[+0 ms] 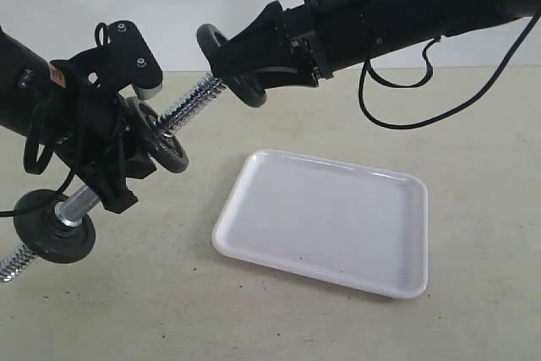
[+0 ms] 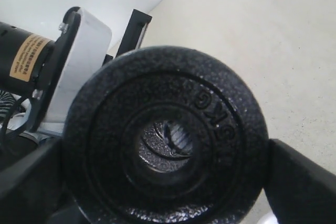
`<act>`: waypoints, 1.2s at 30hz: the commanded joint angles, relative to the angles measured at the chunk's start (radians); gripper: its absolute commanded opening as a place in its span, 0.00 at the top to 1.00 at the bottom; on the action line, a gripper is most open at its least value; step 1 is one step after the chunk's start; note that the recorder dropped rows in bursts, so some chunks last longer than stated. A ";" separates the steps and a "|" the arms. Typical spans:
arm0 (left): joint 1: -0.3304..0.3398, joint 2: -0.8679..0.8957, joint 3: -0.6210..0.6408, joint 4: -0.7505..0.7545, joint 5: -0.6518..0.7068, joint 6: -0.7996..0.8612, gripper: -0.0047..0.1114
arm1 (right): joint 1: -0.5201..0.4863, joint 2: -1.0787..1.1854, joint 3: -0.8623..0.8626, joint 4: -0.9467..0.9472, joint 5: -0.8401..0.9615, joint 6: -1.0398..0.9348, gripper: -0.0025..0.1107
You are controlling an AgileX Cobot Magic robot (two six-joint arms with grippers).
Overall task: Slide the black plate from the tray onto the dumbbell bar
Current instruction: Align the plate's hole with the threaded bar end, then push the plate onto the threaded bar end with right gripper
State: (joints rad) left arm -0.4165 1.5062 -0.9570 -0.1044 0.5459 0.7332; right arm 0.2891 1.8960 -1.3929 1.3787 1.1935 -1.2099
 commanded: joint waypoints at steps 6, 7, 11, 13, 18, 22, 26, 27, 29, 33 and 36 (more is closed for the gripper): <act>-0.002 -0.052 -0.041 0.012 -0.313 0.010 0.92 | 0.002 -0.009 -0.004 0.052 0.028 0.012 0.98; -0.002 -0.052 -0.041 0.012 -0.313 0.010 0.92 | 0.002 -0.009 -0.004 0.052 0.028 0.014 0.98; -0.002 -0.052 -0.041 0.012 -0.318 0.010 0.92 | 0.002 -0.009 -0.004 0.054 0.028 0.017 0.98; -0.002 -0.052 -0.041 0.012 -0.327 0.010 0.92 | 0.002 -0.009 -0.004 0.056 0.028 0.040 0.98; -0.002 -0.052 -0.041 0.012 -0.331 0.011 0.92 | 0.002 -0.009 -0.004 0.057 0.028 0.053 0.98; -0.002 -0.052 -0.041 0.012 -0.331 0.016 0.92 | 0.002 -0.009 -0.004 0.062 0.028 0.053 0.98; -0.002 -0.052 -0.041 0.012 -0.331 0.016 0.92 | 0.002 -0.009 -0.004 0.065 0.028 0.053 0.98; -0.002 -0.052 -0.041 0.012 -0.331 0.016 0.92 | 0.002 -0.009 -0.004 0.065 0.028 0.053 0.98; -0.002 -0.052 -0.041 0.012 -0.331 0.016 0.92 | 0.002 -0.009 -0.004 0.065 0.015 0.053 0.98; -0.002 -0.052 -0.041 0.012 -0.331 0.016 0.92 | 0.002 -0.009 -0.004 0.065 0.004 0.053 0.98; -0.002 -0.052 -0.041 0.012 -0.331 0.016 0.92 | 0.002 -0.009 -0.004 0.065 -0.001 0.053 0.98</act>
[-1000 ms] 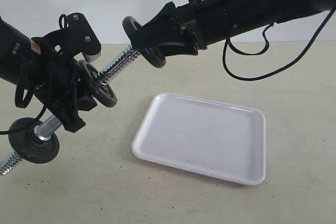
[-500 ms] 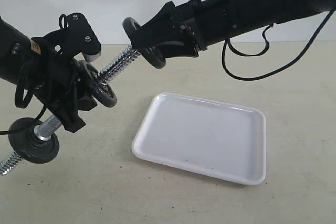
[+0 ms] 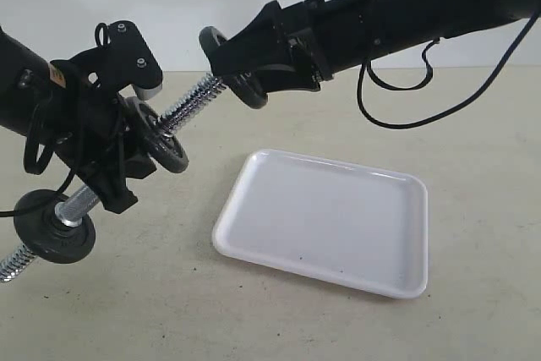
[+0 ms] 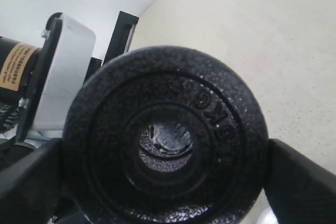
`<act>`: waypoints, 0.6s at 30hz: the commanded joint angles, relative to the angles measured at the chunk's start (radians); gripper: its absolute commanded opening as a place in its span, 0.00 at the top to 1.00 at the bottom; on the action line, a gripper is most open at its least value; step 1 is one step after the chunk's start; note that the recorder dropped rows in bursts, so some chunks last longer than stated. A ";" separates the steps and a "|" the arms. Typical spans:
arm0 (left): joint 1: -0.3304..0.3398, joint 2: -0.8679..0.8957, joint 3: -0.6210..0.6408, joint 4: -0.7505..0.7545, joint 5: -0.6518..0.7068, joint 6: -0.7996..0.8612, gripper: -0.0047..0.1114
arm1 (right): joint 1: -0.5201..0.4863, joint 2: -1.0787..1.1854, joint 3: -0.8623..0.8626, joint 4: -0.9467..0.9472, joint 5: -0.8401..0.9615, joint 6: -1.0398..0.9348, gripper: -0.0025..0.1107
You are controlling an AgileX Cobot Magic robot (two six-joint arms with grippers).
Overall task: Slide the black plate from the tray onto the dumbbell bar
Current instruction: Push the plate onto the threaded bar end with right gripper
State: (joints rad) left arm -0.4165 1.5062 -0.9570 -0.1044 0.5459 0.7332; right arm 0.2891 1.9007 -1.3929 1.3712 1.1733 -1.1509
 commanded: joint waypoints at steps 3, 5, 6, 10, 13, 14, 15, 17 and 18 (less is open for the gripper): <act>-0.002 -0.052 -0.041 0.012 -0.329 0.016 0.92 | 0.002 -0.014 -0.004 0.073 0.007 -0.006 0.98; -0.002 -0.052 -0.041 0.012 -0.329 0.016 0.92 | 0.002 -0.014 -0.004 0.073 0.005 -0.006 0.98; -0.002 -0.052 -0.041 0.012 -0.329 0.016 0.92 | 0.002 -0.014 -0.004 0.074 0.003 -0.006 0.98; -0.002 -0.052 -0.041 0.012 -0.329 0.016 0.92 | 0.002 -0.014 -0.004 0.087 0.000 -0.006 0.98; -0.002 -0.052 -0.041 0.012 -0.331 0.016 0.92 | 0.002 -0.014 -0.004 0.096 -0.001 -0.006 0.98; -0.002 -0.052 -0.041 0.012 -0.334 0.016 0.92 | 0.002 -0.014 -0.004 0.096 -0.001 -0.006 0.98; -0.002 -0.052 -0.041 0.012 -0.335 0.016 0.92 | 0.002 -0.014 -0.004 0.098 -0.004 -0.006 0.98; -0.002 -0.052 -0.041 0.012 -0.335 0.021 0.92 | 0.002 -0.014 -0.004 0.098 -0.004 -0.006 0.98; -0.002 -0.052 -0.041 0.012 -0.335 0.023 0.92 | 0.002 -0.014 -0.004 0.098 -0.004 -0.006 0.98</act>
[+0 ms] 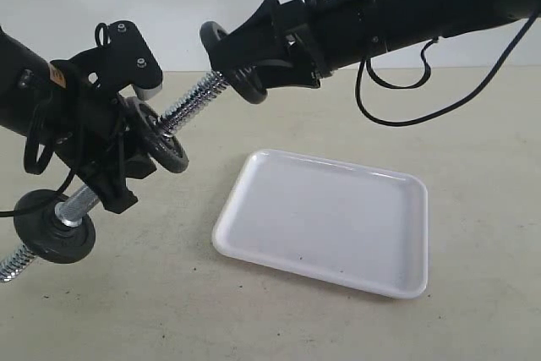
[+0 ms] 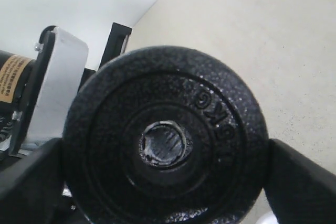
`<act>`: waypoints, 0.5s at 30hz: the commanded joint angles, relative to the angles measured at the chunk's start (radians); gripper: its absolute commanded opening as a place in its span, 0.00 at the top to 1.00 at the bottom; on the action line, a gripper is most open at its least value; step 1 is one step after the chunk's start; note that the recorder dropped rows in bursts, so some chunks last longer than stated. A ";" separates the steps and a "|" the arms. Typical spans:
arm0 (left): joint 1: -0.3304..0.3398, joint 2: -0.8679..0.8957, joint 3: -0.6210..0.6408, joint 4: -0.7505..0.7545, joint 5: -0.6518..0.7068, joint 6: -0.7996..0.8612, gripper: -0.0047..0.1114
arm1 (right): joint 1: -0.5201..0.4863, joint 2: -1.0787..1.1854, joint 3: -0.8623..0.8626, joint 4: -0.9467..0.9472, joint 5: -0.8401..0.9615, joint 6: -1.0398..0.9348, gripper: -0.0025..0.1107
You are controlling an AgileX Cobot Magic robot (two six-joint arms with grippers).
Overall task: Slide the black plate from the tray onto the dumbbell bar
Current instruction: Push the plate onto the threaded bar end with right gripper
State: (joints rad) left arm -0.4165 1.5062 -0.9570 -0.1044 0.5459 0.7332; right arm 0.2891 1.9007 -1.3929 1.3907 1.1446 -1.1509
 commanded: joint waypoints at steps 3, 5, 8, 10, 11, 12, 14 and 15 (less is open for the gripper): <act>-0.002 -0.052 -0.041 0.012 -0.338 0.032 0.92 | 0.002 -0.014 -0.004 0.078 0.025 -0.006 0.98; -0.002 -0.052 -0.041 0.012 -0.338 0.032 0.92 | 0.005 -0.014 -0.004 0.078 0.027 -0.006 0.98; -0.002 -0.052 -0.041 0.012 -0.340 0.032 0.92 | 0.023 -0.014 -0.004 0.078 0.023 -0.006 0.98; -0.002 -0.052 -0.041 0.012 -0.340 0.032 0.92 | 0.042 -0.014 -0.004 0.074 0.002 -0.013 0.98; -0.002 -0.052 -0.041 0.012 -0.338 0.032 0.92 | 0.048 -0.014 -0.004 0.074 -0.008 -0.015 0.98; -0.002 -0.052 -0.041 0.012 -0.338 0.032 0.92 | 0.056 -0.014 -0.004 0.070 -0.016 -0.017 0.98; -0.002 -0.052 -0.041 0.012 -0.333 0.032 0.92 | 0.059 -0.014 -0.004 0.068 -0.021 -0.017 0.98; -0.002 -0.052 -0.041 0.012 -0.331 0.032 0.92 | 0.059 -0.014 -0.004 0.068 -0.018 -0.017 0.98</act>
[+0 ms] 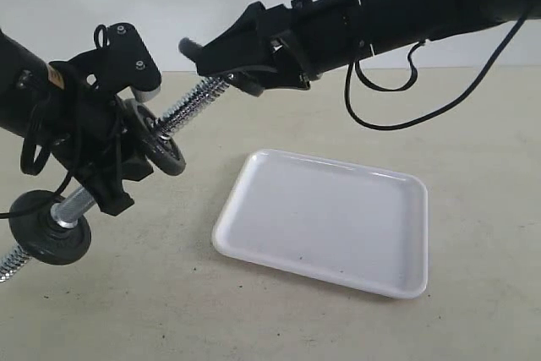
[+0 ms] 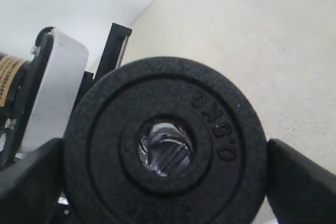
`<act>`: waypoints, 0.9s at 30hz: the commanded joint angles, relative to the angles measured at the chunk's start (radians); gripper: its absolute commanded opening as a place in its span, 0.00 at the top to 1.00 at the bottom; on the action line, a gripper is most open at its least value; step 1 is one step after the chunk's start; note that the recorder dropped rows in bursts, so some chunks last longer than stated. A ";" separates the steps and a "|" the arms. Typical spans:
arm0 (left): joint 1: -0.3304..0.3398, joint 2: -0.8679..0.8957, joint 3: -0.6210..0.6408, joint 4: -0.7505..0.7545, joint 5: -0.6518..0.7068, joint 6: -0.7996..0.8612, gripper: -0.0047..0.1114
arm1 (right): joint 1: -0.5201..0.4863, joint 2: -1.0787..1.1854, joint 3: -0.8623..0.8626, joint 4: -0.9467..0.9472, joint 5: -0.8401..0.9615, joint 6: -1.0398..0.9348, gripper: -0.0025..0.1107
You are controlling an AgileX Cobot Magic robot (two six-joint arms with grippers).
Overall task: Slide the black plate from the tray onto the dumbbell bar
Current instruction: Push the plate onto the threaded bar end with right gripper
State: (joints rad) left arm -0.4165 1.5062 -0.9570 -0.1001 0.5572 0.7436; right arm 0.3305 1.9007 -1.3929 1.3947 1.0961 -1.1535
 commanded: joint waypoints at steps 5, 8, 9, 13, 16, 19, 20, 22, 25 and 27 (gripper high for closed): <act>-0.002 -0.052 -0.041 0.008 -0.340 0.008 0.92 | 0.017 -0.014 -0.004 0.049 0.039 -0.012 0.98; -0.002 -0.052 -0.041 0.008 -0.340 -0.005 0.92 | 0.017 -0.014 -0.004 0.039 0.039 -0.012 0.98; -0.002 -0.052 -0.041 0.008 -0.342 -0.010 0.92 | 0.017 -0.014 -0.004 0.037 0.039 -0.012 0.98; -0.002 -0.052 -0.041 0.008 -0.343 -0.023 0.92 | 0.015 -0.014 -0.004 0.037 0.035 -0.012 0.98; -0.002 -0.052 -0.041 0.008 -0.343 -0.051 0.92 | 0.009 -0.014 -0.004 0.037 0.033 -0.012 0.98; -0.002 -0.052 -0.041 0.008 -0.343 -0.090 0.92 | -0.010 -0.014 -0.004 0.037 0.041 -0.010 0.98; -0.002 -0.052 -0.041 0.008 -0.343 -0.099 0.92 | -0.014 -0.014 -0.004 0.037 0.051 -0.001 0.98; -0.002 -0.052 -0.041 0.008 -0.343 -0.109 0.92 | -0.019 -0.014 -0.004 0.036 0.079 -0.001 0.98; -0.002 -0.052 -0.041 0.008 -0.347 -0.138 0.92 | -0.019 -0.014 -0.004 0.032 0.111 -0.001 0.98; -0.002 -0.052 -0.041 0.010 -0.347 -0.144 0.92 | -0.019 -0.014 -0.004 0.030 0.116 -0.001 0.98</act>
State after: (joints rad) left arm -0.4231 1.5062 -0.9570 -0.1041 0.5694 0.6412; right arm 0.3170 1.9053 -1.3929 1.3862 1.1201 -1.1493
